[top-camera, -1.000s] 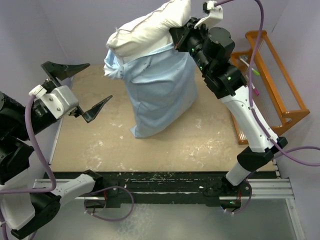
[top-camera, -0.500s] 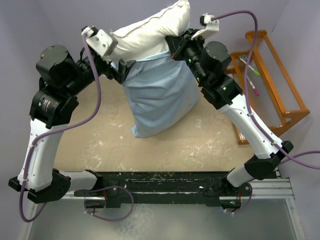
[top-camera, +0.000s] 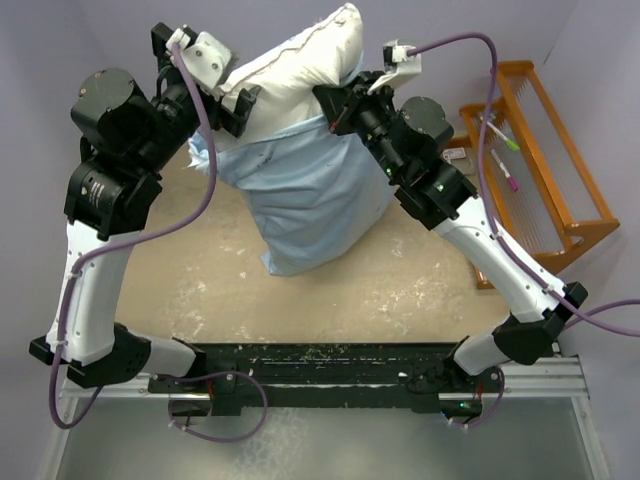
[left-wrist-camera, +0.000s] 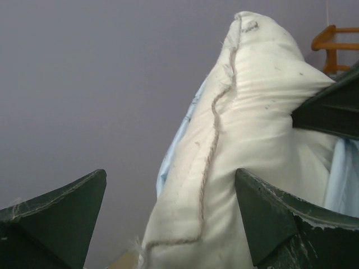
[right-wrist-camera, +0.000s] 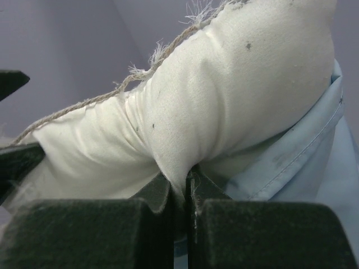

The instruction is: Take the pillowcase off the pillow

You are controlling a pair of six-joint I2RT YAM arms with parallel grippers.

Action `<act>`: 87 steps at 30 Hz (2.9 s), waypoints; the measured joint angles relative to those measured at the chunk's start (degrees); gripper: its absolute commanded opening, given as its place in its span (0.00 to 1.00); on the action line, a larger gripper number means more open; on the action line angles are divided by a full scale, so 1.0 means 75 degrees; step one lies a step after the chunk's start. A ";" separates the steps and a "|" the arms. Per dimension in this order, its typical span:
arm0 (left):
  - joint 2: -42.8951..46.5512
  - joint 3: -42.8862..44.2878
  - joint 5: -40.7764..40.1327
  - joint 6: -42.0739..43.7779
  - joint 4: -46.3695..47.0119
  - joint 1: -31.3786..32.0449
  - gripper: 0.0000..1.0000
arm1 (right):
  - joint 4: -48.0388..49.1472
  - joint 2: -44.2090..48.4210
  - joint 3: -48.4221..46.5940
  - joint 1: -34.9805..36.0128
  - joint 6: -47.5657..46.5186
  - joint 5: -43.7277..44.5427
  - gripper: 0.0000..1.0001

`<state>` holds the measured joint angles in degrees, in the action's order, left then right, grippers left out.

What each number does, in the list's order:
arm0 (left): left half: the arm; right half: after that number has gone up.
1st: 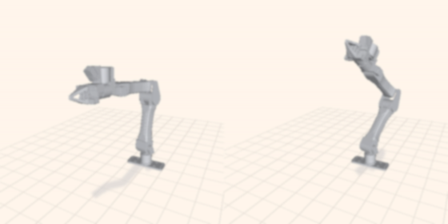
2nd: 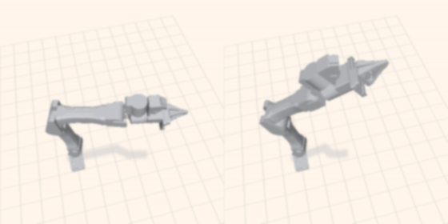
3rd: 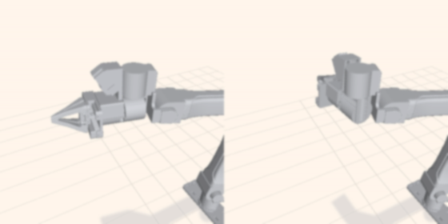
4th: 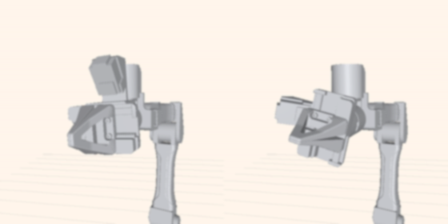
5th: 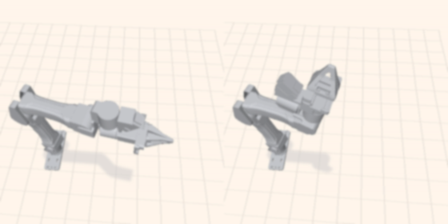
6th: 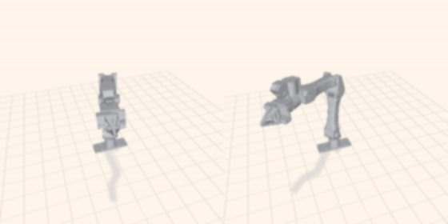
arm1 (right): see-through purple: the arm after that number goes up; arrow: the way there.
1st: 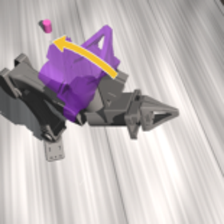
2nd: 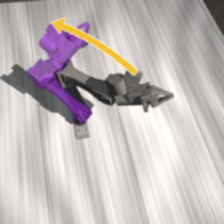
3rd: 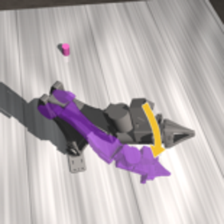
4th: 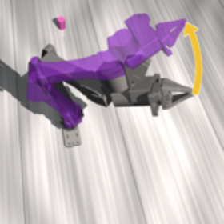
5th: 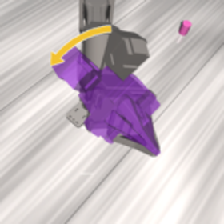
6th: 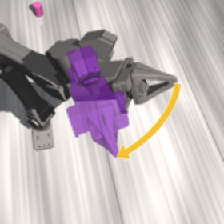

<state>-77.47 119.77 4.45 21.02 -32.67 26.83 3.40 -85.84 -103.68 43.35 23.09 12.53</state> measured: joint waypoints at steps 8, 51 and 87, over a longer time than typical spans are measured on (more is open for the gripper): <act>-0.0988 0.2087 0.0609 0.0061 -0.1329 0.0026 0.99 | 0.0210 -0.0431 -0.0152 0.0714 -0.0108 0.0236 0.00; -0.1326 0.1457 0.4042 -0.0219 -0.3480 -0.1571 0.00 | 0.0405 0.0157 0.1017 0.0017 0.0892 -0.1865 0.41; -0.0230 0.0679 0.4774 0.1705 -0.3873 -0.1772 0.00 | -0.0055 -0.0551 -0.0766 -0.2454 0.2588 -0.5196 0.68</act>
<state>-79.20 124.86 40.25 33.80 -61.71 13.54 2.98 -89.97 -109.43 24.95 42.50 -26.44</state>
